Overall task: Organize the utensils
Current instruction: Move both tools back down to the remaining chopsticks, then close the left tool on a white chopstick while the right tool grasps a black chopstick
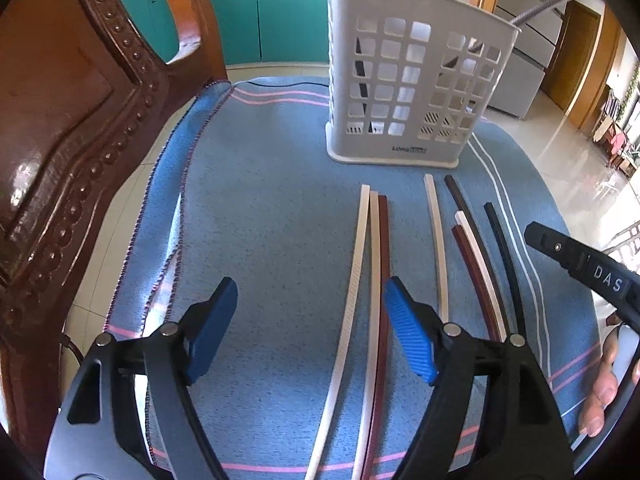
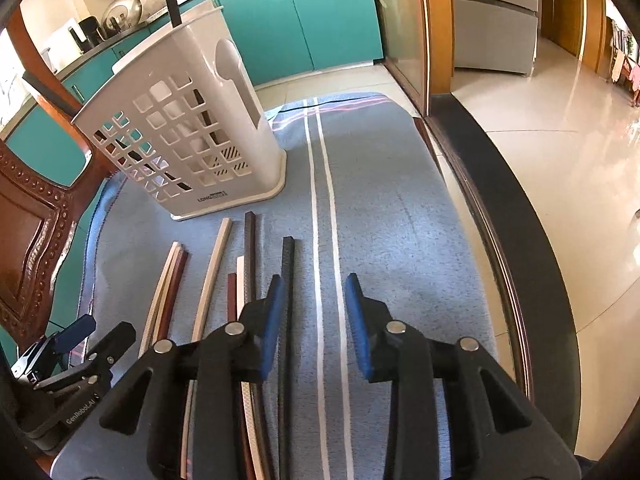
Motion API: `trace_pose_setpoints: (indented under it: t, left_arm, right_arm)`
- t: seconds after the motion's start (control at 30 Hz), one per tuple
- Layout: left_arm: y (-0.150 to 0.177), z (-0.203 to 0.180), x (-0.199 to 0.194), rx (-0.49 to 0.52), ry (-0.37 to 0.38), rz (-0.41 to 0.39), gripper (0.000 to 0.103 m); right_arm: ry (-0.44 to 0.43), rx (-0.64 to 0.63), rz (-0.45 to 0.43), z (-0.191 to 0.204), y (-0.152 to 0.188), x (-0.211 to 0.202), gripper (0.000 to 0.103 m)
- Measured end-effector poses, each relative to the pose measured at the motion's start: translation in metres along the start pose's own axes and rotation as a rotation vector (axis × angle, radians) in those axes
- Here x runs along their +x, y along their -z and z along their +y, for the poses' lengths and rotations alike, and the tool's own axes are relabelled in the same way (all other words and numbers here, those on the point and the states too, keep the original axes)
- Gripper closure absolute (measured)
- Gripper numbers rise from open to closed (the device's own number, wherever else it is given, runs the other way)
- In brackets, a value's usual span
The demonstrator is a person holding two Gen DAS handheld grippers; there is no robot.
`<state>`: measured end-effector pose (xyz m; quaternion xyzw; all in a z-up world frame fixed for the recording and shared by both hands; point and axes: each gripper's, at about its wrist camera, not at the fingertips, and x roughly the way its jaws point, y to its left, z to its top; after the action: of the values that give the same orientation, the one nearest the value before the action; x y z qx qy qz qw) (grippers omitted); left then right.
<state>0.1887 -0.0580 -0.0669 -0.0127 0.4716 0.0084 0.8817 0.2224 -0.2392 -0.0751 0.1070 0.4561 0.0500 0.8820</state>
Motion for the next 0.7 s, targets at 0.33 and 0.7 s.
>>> trace_pose_setpoints:
  t: [0.33, 0.7]
  left_arm:
    - [0.004, -0.008, 0.004, 0.028, -0.003, 0.022, 0.025]
    - [0.007, -0.024, 0.006, 0.062, 0.127, 0.041, 0.025]
  right_arm:
    - [0.008, -0.012, 0.02, 0.001, 0.002, 0.003, 0.066]
    - [0.007, -0.01, 0.026, 0.0, 0.001, 0.004, 0.064]
